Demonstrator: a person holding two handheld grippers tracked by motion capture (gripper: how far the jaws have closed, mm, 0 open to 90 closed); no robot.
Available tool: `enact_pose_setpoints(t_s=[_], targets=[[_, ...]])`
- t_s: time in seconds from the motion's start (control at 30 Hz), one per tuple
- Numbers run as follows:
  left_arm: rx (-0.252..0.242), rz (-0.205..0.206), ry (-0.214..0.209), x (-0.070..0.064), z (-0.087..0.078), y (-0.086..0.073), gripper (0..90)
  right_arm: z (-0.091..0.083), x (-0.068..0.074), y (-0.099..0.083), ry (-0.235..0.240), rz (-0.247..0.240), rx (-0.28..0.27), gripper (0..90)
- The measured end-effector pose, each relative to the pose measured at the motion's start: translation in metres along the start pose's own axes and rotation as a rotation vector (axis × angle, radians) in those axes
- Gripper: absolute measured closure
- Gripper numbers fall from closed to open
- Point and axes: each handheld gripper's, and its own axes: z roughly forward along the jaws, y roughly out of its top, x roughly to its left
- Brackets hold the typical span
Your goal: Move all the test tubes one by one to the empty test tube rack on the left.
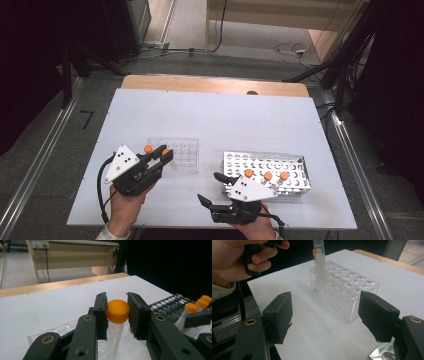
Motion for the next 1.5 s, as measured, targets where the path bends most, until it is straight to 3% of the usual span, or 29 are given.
enact_pose_setpoints(t_s=[0.4, 0.7, 0.9, 1.3, 1.5], targets=[[-0.017, -0.005, 0.091, 0.021, 0.002, 0.008, 69.9, -0.002, -0.003, -0.003, -0.009, 0.010, 0.004, 26.1], [-0.008, 0.029, 0.153, 0.028, 0.003, 0.008, 69.9, -0.002, -0.003, -0.003, -0.010, 0.014, 0.003, 25.5], [0.016, 0.047, 0.166, 0.027, 0.009, 0.004, 69.9, -0.002, -0.003, -0.002, -0.010, 0.014, 0.000, 25.5], [0.111, 0.077, 0.181, 0.027, 0.026, -0.016, 69.7, -0.002, -0.003, -0.003, -0.010, 0.014, -0.001, 25.6], [0.100, 0.067, 0.183, 0.029, 0.025, -0.019, 68.8, -0.003, -0.003, -0.003, -0.010, 0.015, -0.001, 25.6]])
